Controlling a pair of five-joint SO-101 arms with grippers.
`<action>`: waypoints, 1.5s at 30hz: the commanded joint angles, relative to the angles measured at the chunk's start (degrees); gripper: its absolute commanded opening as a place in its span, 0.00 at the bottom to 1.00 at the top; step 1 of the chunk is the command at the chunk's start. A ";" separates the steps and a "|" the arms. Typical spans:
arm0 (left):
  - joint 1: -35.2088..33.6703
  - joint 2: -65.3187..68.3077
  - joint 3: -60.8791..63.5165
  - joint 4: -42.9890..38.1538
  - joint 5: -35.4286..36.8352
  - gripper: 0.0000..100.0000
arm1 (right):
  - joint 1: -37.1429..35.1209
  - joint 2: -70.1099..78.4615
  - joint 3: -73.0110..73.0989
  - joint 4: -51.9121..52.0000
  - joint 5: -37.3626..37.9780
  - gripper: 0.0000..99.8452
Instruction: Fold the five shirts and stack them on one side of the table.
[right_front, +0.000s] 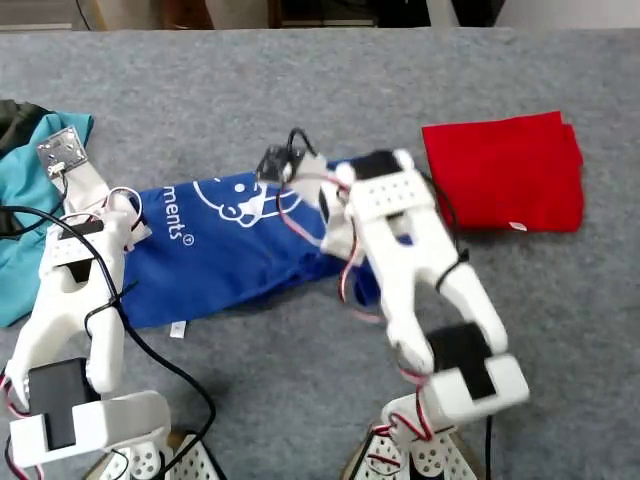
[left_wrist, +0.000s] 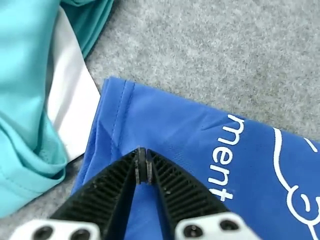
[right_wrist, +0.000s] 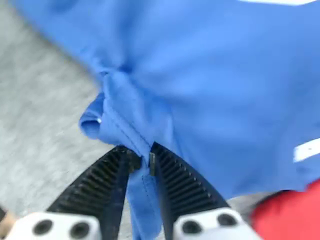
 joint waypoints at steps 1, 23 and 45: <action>-0.62 -0.13 -2.29 0.09 0.44 0.02 | 2.07 7.69 -14.29 1.67 2.37 0.00; -0.44 -0.13 -2.37 0.09 0.44 0.02 | 2.15 27.12 -60.18 26.11 7.21 0.00; -0.18 -0.48 -1.93 0.18 0.53 0.02 | 11.12 5.93 0.66 -16.26 8.79 0.00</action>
